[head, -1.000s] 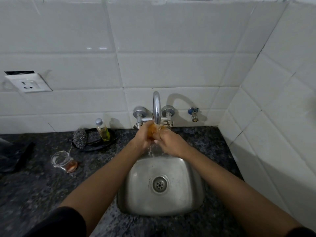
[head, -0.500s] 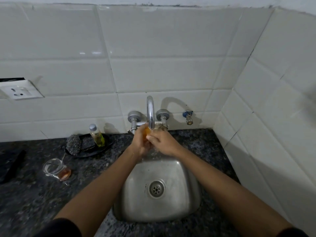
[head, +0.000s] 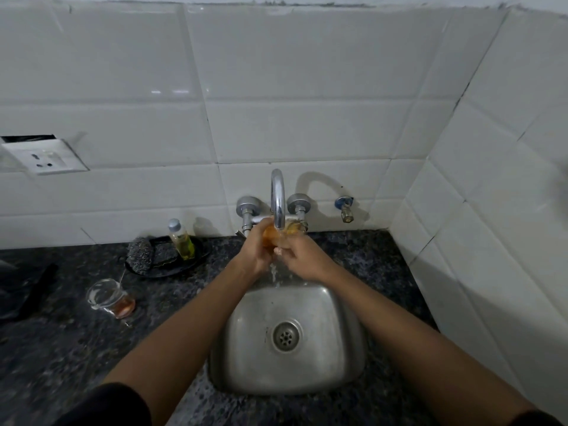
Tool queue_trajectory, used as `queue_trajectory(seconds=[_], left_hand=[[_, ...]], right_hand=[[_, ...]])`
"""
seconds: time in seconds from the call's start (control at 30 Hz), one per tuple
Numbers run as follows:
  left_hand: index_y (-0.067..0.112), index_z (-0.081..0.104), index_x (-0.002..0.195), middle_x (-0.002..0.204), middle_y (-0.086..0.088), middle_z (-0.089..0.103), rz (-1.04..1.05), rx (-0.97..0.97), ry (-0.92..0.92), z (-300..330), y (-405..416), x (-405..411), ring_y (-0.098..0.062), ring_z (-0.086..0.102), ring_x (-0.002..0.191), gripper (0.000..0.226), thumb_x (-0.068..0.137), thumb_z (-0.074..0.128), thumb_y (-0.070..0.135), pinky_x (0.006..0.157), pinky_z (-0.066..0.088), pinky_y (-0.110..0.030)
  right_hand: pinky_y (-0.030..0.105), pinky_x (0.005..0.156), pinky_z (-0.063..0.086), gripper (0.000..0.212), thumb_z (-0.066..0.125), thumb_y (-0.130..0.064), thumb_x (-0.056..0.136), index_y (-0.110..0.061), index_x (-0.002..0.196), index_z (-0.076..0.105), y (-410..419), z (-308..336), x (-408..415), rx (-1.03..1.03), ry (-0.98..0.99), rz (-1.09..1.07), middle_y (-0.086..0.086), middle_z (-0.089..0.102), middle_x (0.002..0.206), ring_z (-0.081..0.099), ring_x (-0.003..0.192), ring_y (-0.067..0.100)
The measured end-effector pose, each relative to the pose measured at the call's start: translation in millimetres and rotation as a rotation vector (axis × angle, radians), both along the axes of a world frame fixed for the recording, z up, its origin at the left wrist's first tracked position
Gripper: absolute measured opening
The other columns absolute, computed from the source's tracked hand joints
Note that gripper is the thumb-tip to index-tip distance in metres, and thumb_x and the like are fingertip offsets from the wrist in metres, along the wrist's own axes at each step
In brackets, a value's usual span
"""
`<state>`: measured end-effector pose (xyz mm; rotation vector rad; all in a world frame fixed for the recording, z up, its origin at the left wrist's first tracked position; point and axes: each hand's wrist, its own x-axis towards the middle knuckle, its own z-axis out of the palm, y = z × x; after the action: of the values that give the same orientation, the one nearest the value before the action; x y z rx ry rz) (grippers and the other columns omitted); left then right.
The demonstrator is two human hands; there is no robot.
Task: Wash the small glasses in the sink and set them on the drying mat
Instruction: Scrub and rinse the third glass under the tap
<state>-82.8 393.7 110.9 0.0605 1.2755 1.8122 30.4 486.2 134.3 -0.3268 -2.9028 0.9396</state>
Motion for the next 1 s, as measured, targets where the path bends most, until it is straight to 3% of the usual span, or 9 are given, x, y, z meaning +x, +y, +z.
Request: queue_trajectory(seconds=[0.1, 0.23, 0.33, 0.4, 0.5, 0.57, 0.77, 0.93, 1.0], left_hand=[[0.012, 0.078, 0.077, 0.079, -0.007, 0.072, 0.048, 0.047, -0.058, -4, -1, 4, -0.022, 0.068, 0.079, 0.047, 0.106, 0.045, 0.030, 0.072, 0.057, -0.033], [0.012, 0.080, 0.088, 0.089, -0.009, 0.073, -0.006, -0.015, -0.062, -5, 0, -1, -0.022, 0.062, 0.079, 0.045, 0.102, 0.053, 0.045, 0.070, 0.042, -0.033], [0.009, 0.078, 0.091, 0.089, -0.012, 0.075, 0.056, 0.020, -0.060, -4, -4, 4, -0.024, 0.072, 0.081, 0.039, 0.106, 0.050, 0.032, 0.077, 0.056, -0.037], [0.008, 0.078, 0.084, 0.087, -0.012, 0.073, 0.062, 0.081, -0.081, -9, -6, 6, -0.024, 0.072, 0.082, 0.043, 0.107, 0.047, 0.028, 0.081, 0.057, -0.038], [0.006, 0.081, 0.091, 0.096, -0.014, 0.075, 0.003, 0.074, -0.110, -4, -7, 6, -0.026, 0.074, 0.087, 0.047, 0.106, 0.049, 0.037, 0.089, 0.054, -0.041], [0.009, 0.084, 0.085, 0.092, -0.012, 0.075, -0.020, 0.045, -0.092, -1, -9, 2, -0.024, 0.074, 0.081, 0.048, 0.107, 0.052, 0.038, 0.083, 0.055, -0.039], [0.007, 0.073, 0.093, 0.088, -0.012, 0.070, 0.106, 0.158, -0.135, -9, -12, 11, -0.026, 0.071, 0.083, 0.034, 0.104, 0.051, 0.029, 0.080, 0.058, -0.039], [0.002, 0.076, 0.104, 0.104, -0.017, 0.074, 0.014, 0.152, -0.234, -11, -13, 10, -0.031, 0.072, 0.099, 0.051, 0.102, 0.054, 0.048, 0.109, 0.051, -0.047], [0.004, 0.079, 0.095, 0.097, -0.015, 0.075, -0.024, 0.097, -0.214, -6, -14, 9, -0.028, 0.073, 0.091, 0.051, 0.103, 0.055, 0.048, 0.100, 0.055, -0.043]], right_hand=[[0.044, 0.083, 0.063, 0.025, 0.052, -0.034, 0.109, -0.018, 0.115, 0.071, -4, 8, -2, -0.120, 0.053, -0.038, 0.004, 0.073, 0.107, 0.071, 0.090, 0.016], [0.046, 0.087, 0.059, 0.025, 0.056, -0.036, 0.106, -0.017, 0.119, 0.065, 5, -1, -2, 0.196, -0.053, 0.035, 0.007, 0.066, 0.116, 0.067, 0.092, 0.020], [0.037, 0.095, 0.057, 0.029, 0.057, -0.034, 0.107, -0.022, 0.132, 0.065, 0, -2, 1, -0.048, -0.010, 0.053, 0.000, 0.068, 0.125, 0.068, 0.106, 0.015], [0.036, 0.083, 0.061, 0.027, 0.054, -0.032, 0.109, -0.017, 0.124, 0.071, -5, 1, 0, -0.203, 0.045, 0.005, 0.001, 0.073, 0.109, 0.070, 0.090, 0.012], [0.046, 0.082, 0.060, 0.028, 0.055, -0.035, 0.107, -0.012, 0.109, 0.070, 0, -7, -5, 0.090, 0.050, 0.025, 0.008, 0.070, 0.105, 0.068, 0.086, 0.020], [0.044, 0.091, 0.059, 0.026, 0.058, -0.033, 0.106, -0.017, 0.124, 0.065, 4, -13, -3, 0.226, -0.024, 0.093, 0.010, 0.066, 0.124, 0.068, 0.100, 0.023], [0.050, 0.080, 0.065, 0.038, 0.049, -0.038, 0.110, -0.023, 0.143, 0.060, -14, -13, -10, -0.665, -0.019, -0.196, 0.006, 0.069, 0.125, 0.073, 0.102, 0.025], [0.045, 0.093, 0.058, 0.031, 0.047, -0.036, 0.107, -0.024, 0.130, 0.065, -11, -17, -5, 0.155, 0.071, 0.097, 0.005, 0.068, 0.127, 0.067, 0.109, 0.022], [0.045, 0.088, 0.058, 0.021, 0.051, -0.031, 0.106, -0.025, 0.121, 0.065, -6, -23, -3, 0.227, 0.038, 0.114, 0.004, 0.068, 0.122, 0.067, 0.105, 0.021]])
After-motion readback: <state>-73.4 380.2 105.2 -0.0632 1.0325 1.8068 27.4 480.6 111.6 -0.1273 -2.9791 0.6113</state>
